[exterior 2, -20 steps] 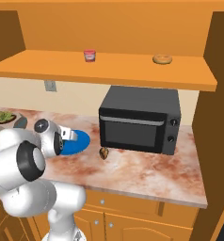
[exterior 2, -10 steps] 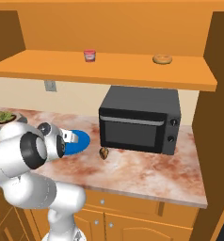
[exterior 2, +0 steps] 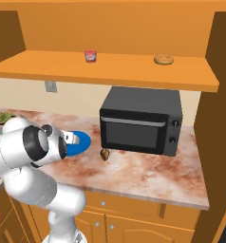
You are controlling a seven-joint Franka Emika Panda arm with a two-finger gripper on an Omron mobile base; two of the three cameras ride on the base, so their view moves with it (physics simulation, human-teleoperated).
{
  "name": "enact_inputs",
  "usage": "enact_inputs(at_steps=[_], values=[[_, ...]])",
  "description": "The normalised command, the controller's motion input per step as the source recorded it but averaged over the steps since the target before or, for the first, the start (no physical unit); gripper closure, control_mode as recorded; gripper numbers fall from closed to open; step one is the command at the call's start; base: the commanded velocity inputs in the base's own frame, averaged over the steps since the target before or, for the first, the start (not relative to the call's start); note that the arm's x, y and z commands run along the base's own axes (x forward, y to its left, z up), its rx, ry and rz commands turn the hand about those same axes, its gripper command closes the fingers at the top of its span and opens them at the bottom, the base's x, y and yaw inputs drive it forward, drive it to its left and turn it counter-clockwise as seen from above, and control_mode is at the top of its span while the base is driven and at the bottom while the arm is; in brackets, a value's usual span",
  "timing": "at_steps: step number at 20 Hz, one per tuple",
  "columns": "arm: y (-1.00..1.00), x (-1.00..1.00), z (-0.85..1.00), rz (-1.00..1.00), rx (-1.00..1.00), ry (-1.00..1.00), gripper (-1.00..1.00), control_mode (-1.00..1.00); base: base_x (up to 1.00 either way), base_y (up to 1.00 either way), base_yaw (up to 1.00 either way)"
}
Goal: Pick the avocado and bread from the counter and place them on the plate. Then pick the jam from the cabinet and place it next to the plate. Lastly close the cabinet door.
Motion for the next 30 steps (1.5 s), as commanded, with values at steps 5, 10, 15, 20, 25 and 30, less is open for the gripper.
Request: enact_inputs(at_steps=[5,10,15,20,25,30], values=[[0.08,0.17,-0.16,0.01,-0.02,0.0,1.0,-1.0,0.0,0.0,0.0],[0.12,0.17,-0.16,0.02,-0.04,0.0,1.0,-1.0,0.0,0.0,0.0],[0.12,0.08,-0.15,0.01,-0.04,0.0,1.0,-1.0,0.0,0.0,0.0],[0.09,0.04,-0.04,0.02,-0.02,-0.03,-1.0,-1.0,0.0,0.0,0.0],[0.0,0.0,0.2,0.04,0.0,-0.17,-1.0,-1.0,0.0,0.0,0.0],[-0.03,0.0,0.43,0.01,0.01,-0.18,-1.0,-1.0,0.0,0.0,0.0]])
